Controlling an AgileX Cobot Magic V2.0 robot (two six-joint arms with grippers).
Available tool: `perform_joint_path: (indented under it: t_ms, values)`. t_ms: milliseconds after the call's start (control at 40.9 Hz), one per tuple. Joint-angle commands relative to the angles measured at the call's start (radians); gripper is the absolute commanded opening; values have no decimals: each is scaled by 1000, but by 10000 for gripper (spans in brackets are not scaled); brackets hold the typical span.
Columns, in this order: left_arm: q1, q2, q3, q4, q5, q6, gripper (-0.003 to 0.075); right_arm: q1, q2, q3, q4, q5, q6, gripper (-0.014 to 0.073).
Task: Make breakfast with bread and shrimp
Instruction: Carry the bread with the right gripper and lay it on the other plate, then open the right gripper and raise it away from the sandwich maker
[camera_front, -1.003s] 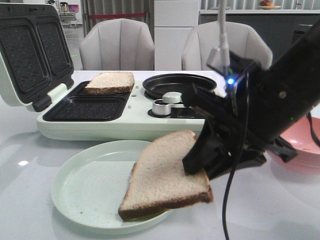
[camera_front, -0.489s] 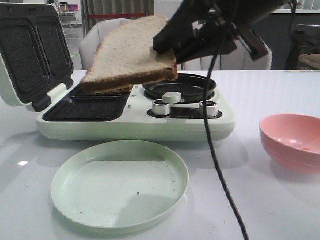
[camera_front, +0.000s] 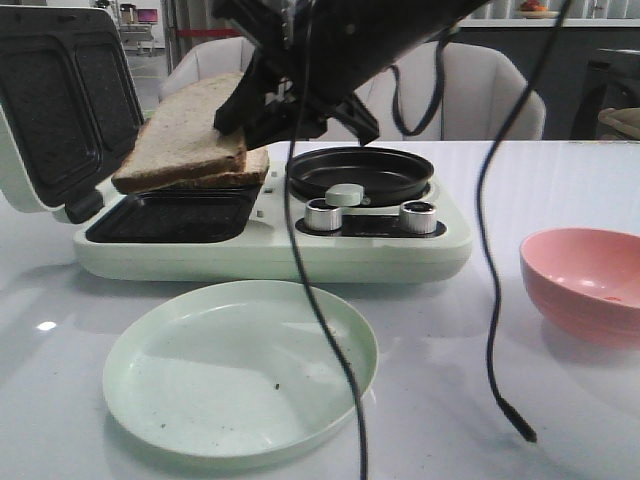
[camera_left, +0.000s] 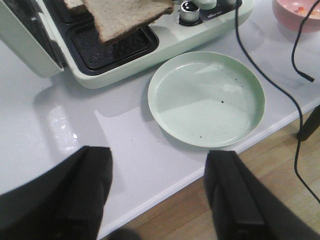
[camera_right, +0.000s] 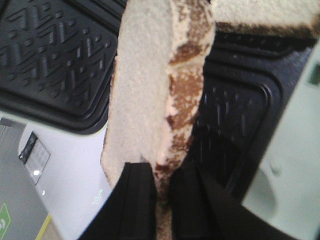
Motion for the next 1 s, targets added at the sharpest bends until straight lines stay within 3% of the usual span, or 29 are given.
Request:
perform_joint_path:
  t_ms: [0, 98, 171, 318, 416, 587, 758, 881, 978]
  values:
    - [-9, 5, -28, 3, -62, -1, 454, 16, 12, -107, 48, -25, -15, 10]
    - [-9, 5, -28, 3, -62, -1, 454, 25, 64, -153, 48, -24, -15, 16]
    - [-9, 5, -28, 3, -62, -1, 454, 27, 93, -166, 48, -22, -15, 80]
    - [-9, 5, -28, 3, -62, -1, 454, 26, 100, -166, 47, -23, -15, 393]
    - [-9, 5, -28, 3, -62, -1, 454, 23, 90, -166, 47, -24, -15, 520]
    - [-9, 5, -28, 3, -62, -1, 454, 21, 46, -166, 10, -17, -15, 521]
    - [-9, 5, -28, 3, -62, -1, 454, 21, -49, -166, -123, 28, 9, 521]
    - [-9, 5, -28, 3, -62, -1, 454, 22, -129, -166, -349, 95, 148, 521]
    - [-9, 5, -28, 3, -62, -1, 454, 26, -205, -164, -624, 183, 324, 521]
